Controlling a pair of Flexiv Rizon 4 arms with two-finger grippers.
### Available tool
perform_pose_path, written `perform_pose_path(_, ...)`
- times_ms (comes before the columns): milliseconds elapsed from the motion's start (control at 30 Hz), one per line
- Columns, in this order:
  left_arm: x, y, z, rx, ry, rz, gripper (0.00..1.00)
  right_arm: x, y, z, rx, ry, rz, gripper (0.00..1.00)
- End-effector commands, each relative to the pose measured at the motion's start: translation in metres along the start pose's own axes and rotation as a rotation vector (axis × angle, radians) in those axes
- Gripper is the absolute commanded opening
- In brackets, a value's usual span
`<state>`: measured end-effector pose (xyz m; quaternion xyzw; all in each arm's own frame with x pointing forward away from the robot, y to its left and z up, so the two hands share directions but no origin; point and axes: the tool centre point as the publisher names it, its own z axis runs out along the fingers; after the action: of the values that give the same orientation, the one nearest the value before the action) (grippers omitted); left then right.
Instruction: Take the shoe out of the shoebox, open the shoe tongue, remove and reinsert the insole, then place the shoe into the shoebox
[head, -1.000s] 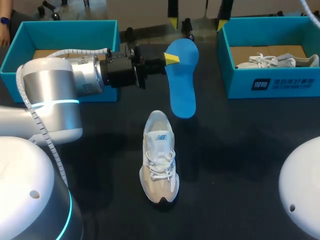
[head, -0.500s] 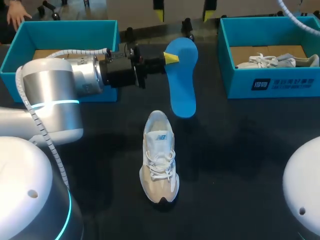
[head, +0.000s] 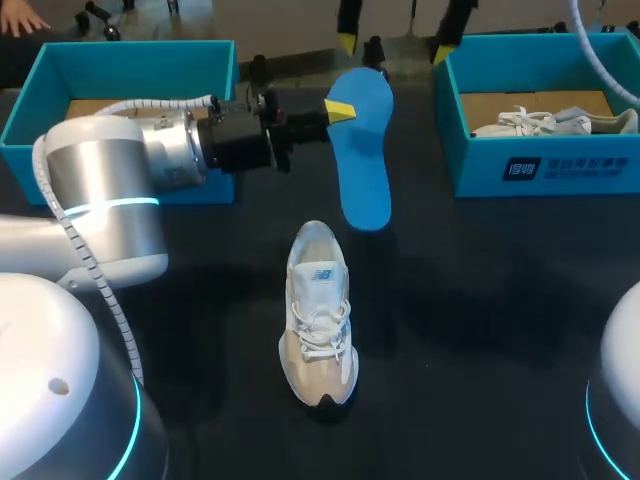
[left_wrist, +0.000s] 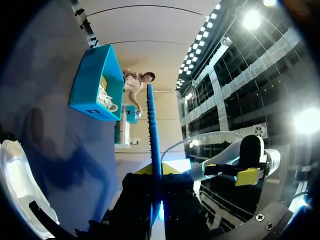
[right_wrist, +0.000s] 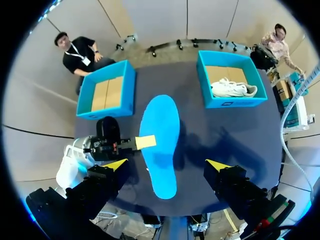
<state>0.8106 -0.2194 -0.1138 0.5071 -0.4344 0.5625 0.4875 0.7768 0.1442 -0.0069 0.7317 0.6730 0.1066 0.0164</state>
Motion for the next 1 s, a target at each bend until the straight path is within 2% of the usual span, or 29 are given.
perform_pose_path(33,-0.003,-0.001,-0.003,-0.007,0.004,0.002,0.00,-0.020,-0.011,0.006,-0.030,0.255,0.026,1.00)
perform_pose_path(133,-0.004,-0.001,-0.004,-0.009,0.003,0.003,0.00,-0.022,-0.012,0.005,-0.027,0.278,0.026,1.00)
perform_pose_path(200,-0.005,-0.001,-0.006,-0.016,0.006,0.005,0.00,-0.027,-0.013,0.005,-0.031,0.349,0.018,1.00)
perform_pose_path(333,-0.006,0.000,-0.009,-0.025,0.015,0.007,0.00,-0.037,-0.015,0.006,-0.037,0.410,0.025,1.00)
perform_pose_path(600,-0.007,-0.002,-0.012,-0.040,0.037,0.007,0.00,-0.055,-0.020,0.011,-0.032,0.599,0.005,1.00)
perform_pose_path(1000,0.001,0.000,-0.013,-0.062,0.080,0.012,0.00,-0.076,-0.025,0.022,-0.048,0.873,0.000,1.00)
